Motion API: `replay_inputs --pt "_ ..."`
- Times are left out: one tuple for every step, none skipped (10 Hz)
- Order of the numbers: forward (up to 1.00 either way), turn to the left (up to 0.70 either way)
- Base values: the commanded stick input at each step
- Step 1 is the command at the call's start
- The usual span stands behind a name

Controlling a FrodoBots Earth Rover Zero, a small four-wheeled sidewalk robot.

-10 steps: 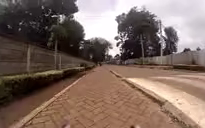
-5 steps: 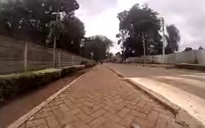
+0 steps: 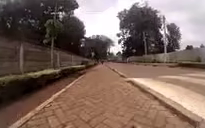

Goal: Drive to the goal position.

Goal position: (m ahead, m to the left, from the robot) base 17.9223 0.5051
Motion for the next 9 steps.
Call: replay_inputs --pt "0.7 0.0" --pt "0.7 0.0" --pt "0.7 0.0" --pt "0.7 0.0" --pt "0.7 0.0" --pt "0.7 0.0" --pt "0.7 0.0" --pt "0.7 0.0" --pt "0.7 0.0"
